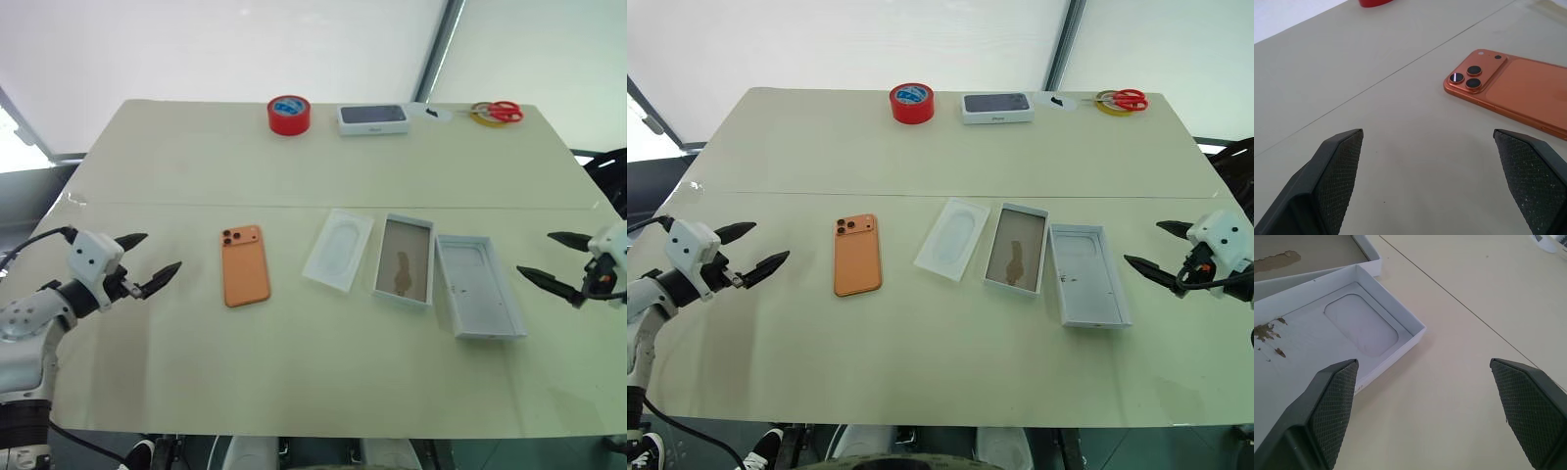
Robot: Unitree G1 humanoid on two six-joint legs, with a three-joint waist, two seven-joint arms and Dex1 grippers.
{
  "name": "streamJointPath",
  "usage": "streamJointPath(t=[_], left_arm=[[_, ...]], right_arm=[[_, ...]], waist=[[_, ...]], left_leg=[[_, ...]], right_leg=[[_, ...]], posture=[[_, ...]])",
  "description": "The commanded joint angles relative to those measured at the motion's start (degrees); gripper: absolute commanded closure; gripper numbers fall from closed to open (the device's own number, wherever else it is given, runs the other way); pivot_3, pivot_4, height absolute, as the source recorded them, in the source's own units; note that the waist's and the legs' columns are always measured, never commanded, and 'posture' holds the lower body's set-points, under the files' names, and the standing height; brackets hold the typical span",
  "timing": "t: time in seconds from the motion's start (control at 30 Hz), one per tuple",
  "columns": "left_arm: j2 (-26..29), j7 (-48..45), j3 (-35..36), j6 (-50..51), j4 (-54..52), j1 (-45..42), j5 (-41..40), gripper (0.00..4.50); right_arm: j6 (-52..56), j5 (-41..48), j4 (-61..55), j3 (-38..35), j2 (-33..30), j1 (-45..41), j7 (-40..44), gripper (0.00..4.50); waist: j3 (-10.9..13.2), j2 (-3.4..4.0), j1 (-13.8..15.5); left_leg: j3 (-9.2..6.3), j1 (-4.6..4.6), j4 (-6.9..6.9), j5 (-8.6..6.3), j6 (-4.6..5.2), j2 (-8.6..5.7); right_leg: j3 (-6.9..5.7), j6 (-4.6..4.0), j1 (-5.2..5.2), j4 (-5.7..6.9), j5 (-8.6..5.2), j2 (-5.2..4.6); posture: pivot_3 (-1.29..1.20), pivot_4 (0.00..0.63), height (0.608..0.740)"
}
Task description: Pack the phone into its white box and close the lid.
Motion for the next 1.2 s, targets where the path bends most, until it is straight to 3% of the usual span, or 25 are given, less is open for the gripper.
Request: streamJointPath(t=[0.03,0.3,0.53,0.67,0.87,1.2], left_arm=[[0.61,0.34,0.21,1.20,-2.14,-0.77,-0.52,0.03],[-0.72,2.66,-2.59,3.20,-4.09,-4.53,0.44,0.03],[-3.16,6.74,-9.02,29.10,-15.42,-11.28,-7.06,0.03],[-6.67,7.39,-12.57,44.71,-14.58,-20.19,-13.76,0.03],[-12.99,10.70,-12.20,66.30,-8.69,-29.89,-22.78,0.03],[-19.45,12.11,-17.77,69.79,-3.53,-33.25,-20.44,0.03]], right_arm=[[-1.34,-0.14,-1.29,-0.54,-0.28,-1.10,-0.65,0.00],[-1.43,-0.69,-1.64,0.60,0.02,-3.91,-1.14,0.00],[7.03,2.90,-19.87,6.06,4.88,-5.69,-1.75,0.00],[11.18,3.52,-29.70,10.93,7.75,-7.76,-2.12,0.00],[13.06,3.19,-32.36,13.02,9.44,-9.80,-3.10,0.00],[12.81,2.68,-34.18,12.50,9.51,-7.99,-3.65,0.00]], waist=[[0.00,0.00,0.04],[0.00,0.00,0.10],[0.00,0.00,0.06],[0.02,-0.03,0.37],[0.05,-0.09,1.05],[0.06,-0.10,1.47]], left_leg=[[0.00,0.00,0.00,0.00,0.00,0.00],[0.00,0.00,0.00,0.00,0.00,0.00],[-0.01,-0.01,0.03,0.01,-0.01,0.00],[-0.03,-0.03,0.16,0.01,-0.01,-0.01],[-0.04,-0.05,0.25,0.01,0.01,-0.06],[-0.04,-0.04,0.31,0.04,-0.03,-0.05]], right_leg=[[0.00,0.00,0.00,0.00,0.00,0.00],[-0.01,0.00,0.01,0.00,0.00,0.00],[0.00,0.02,0.01,0.07,0.00,0.03],[-0.01,0.03,-0.01,0.21,0.00,0.06],[0.00,0.04,-0.01,0.23,-0.01,0.08],[0.02,0.04,0.00,0.27,-0.01,0.12]], posture=[[0.00,0.150,0.730],[0.00,0.150,0.730],[0.00,0.150,0.730],[0.00,0.150,0.730],[0.00,0.150,0.730],[0.00,0.150,0.730]])
